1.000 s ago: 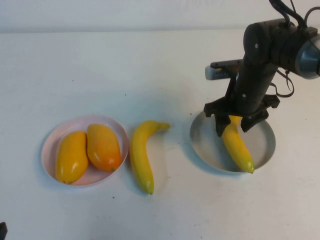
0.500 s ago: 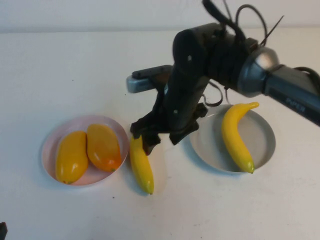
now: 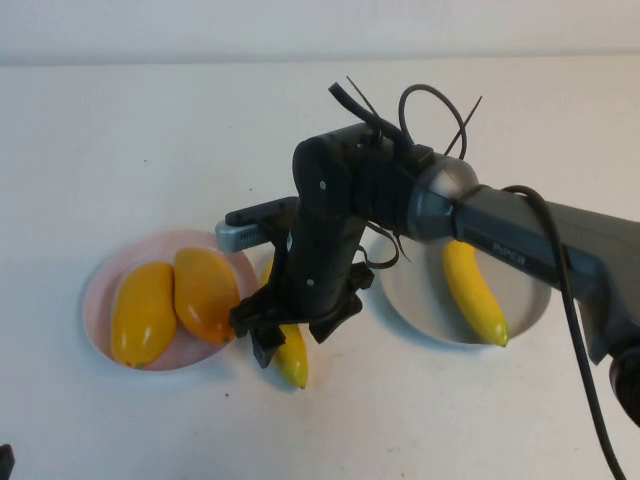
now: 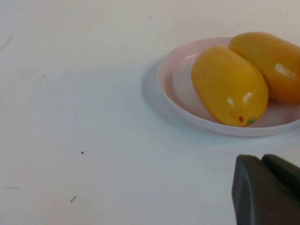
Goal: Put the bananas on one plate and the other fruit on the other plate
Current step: Put another type of fruit in the right plate
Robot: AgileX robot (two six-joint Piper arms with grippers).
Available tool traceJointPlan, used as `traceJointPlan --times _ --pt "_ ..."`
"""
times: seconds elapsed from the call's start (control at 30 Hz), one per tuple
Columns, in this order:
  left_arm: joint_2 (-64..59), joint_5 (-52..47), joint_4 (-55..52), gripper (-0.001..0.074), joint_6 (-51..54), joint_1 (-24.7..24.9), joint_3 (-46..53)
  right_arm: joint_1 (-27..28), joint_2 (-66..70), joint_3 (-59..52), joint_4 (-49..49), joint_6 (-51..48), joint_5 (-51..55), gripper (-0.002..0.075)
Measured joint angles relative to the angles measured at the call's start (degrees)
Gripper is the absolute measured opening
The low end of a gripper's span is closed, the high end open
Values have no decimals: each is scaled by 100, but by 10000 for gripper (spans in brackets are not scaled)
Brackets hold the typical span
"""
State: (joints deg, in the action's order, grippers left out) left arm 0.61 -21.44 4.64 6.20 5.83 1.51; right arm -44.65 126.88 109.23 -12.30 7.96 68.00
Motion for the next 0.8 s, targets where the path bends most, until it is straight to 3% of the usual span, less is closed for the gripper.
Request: traceJointPlan --times 0.27,0.5,0.8 --pt "0 0 0 -4 0 0 0 0 210 11 -25 -21 -324 507" --pt "0 0 0 -4 0 0 0 0 280 133 61 -21 -228 310" --pt "0 0 0 -4 0 0 0 63 292 965 773 198 201 311"
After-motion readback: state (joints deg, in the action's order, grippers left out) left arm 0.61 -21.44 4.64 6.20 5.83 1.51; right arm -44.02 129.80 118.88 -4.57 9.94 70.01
